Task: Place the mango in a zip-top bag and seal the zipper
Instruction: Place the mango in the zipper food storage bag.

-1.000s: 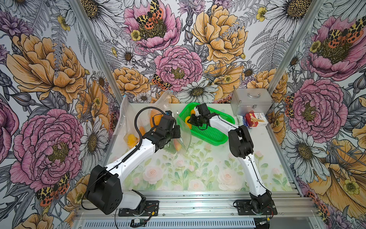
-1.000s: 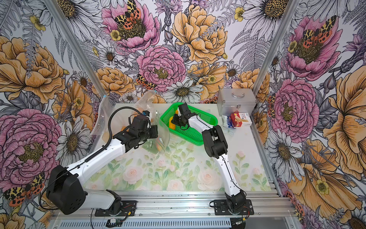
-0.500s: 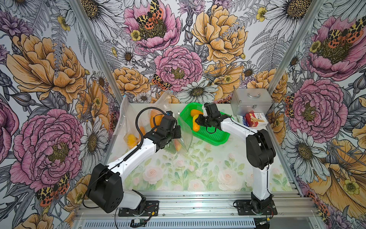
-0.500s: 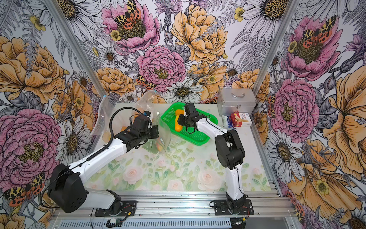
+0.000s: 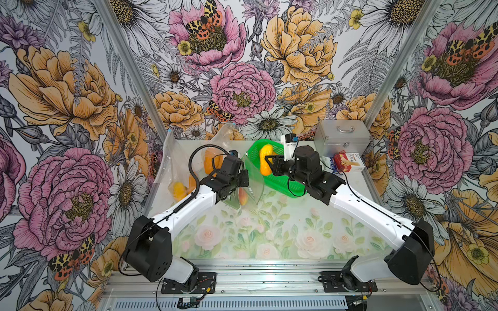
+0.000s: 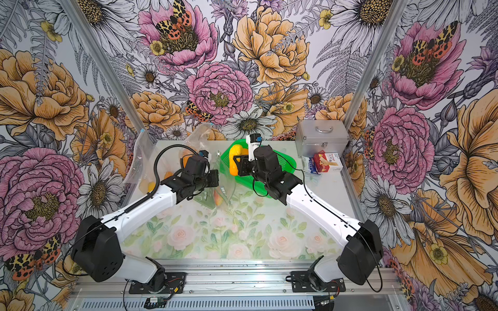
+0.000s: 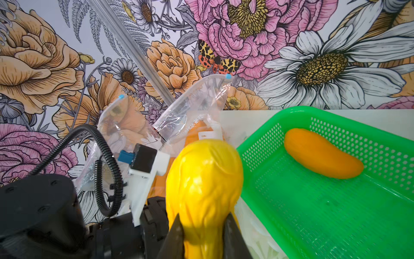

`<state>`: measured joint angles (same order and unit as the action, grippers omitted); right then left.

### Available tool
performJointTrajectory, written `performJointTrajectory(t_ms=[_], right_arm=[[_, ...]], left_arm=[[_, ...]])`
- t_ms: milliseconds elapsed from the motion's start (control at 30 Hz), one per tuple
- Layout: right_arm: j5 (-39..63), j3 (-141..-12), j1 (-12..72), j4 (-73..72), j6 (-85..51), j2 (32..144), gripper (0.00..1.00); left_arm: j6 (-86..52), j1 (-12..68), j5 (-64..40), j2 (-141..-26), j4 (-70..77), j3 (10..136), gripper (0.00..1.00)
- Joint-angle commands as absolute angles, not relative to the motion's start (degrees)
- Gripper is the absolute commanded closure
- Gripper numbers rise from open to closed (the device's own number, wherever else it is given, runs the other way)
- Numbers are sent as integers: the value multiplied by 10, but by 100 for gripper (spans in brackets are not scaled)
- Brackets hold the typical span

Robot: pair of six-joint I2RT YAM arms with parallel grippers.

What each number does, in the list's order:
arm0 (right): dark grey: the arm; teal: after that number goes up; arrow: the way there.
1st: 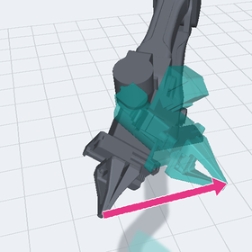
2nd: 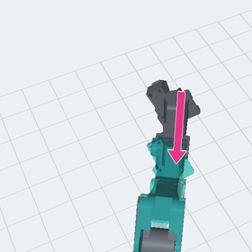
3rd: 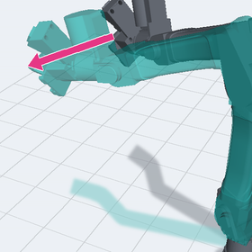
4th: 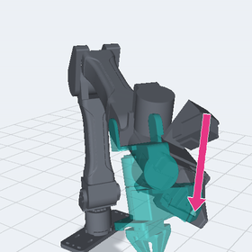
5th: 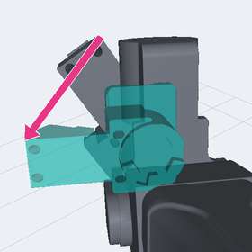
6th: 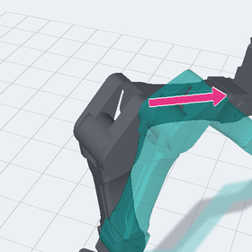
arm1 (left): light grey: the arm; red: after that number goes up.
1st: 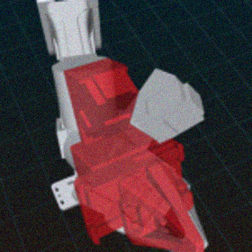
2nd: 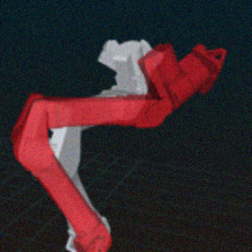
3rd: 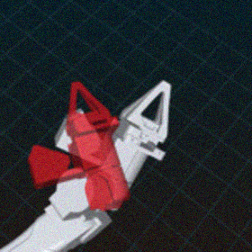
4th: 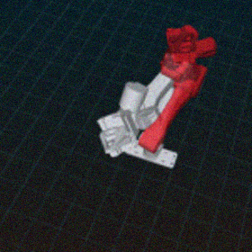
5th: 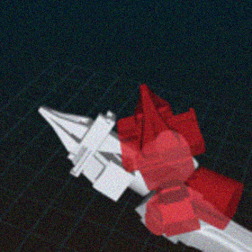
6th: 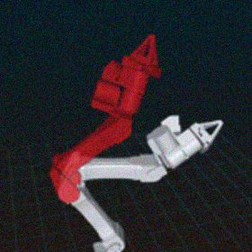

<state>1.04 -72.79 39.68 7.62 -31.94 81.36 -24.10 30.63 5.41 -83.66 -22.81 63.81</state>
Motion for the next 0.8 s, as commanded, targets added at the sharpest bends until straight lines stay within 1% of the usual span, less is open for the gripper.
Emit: performJointTrajectory(t_ms=[0, 267, 467, 500, 567, 667, 733, 767], right_arm=[[-8, -703, 414, 29, -308, 830, 100], [-14, -696, 442, 11, -304, 896, 100], [-70, -696, 446, 27, -279, 936, 100], [-84, -700, 446, 35, -273, 943, 98], [-106, -714, 446, 54, -263, 959, 91], [-137, -738, 445, 86, -253, 980, 78], [-161, -759, 441, 116, -254, 995, 76], [-162, -763, 440, 121, -253, 998, 71]], left_arm=[[-251, 307, 42, -835, -214, 653, 100], [-251, 306, 39, -829, -213, 657, 100], [-252, 305, 34, -819, -213, 655, 100], [-250, 304, 33, -817, -214, 652, 100], [-251, 304, 33, -813, -214, 651, 100], [-250, 302, 31, -811, -214, 648, 100], [-251, 300, 31, -812, -214, 646, 100], [-252, 299, 32, -812, -214, 645, 100]])
